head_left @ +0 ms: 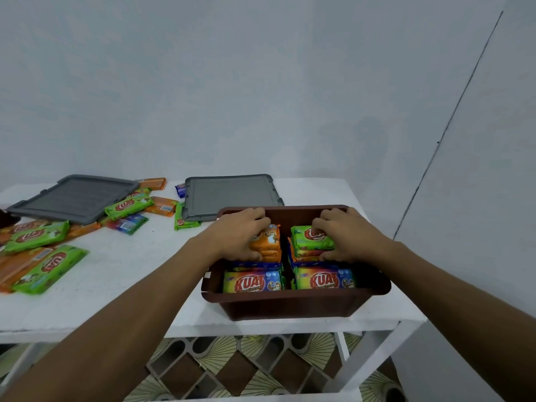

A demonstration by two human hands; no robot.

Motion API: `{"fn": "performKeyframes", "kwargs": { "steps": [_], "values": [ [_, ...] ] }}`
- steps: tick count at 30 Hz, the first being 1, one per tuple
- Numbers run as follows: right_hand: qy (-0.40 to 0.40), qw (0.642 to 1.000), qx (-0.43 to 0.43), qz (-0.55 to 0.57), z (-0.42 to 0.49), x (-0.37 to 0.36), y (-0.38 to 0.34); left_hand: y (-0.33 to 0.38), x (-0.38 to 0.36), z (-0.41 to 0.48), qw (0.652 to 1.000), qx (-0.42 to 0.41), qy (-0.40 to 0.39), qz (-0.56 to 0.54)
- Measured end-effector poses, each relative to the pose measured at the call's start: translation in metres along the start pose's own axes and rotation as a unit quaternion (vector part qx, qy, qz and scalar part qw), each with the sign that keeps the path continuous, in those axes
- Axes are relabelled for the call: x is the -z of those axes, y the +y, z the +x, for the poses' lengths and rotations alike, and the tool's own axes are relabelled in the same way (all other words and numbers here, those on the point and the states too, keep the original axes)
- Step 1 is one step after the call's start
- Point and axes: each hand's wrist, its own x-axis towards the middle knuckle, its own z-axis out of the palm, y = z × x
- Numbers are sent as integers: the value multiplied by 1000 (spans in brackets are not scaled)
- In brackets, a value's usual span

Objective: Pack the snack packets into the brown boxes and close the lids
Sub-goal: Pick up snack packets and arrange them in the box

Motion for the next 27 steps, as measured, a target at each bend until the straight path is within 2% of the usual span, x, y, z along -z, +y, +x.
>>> {"fn": "performKeyframes", "kwargs": {
  "steps": [5,12,18,27],
  "values": [
    [-17,999,-13,38,10,0,3,0,-3,3,1000,22,-7,-8],
    [-70,997,24,6,10,2,4,1,-3,3,999,31,-20,15],
    [-29,999,17,-11,5,-3,2,1,-6,2,998,45,-8,30],
    [-18,1000,-12,12,8,-8,0,2,-6,1,998,56,-14,36]
  ]
}}
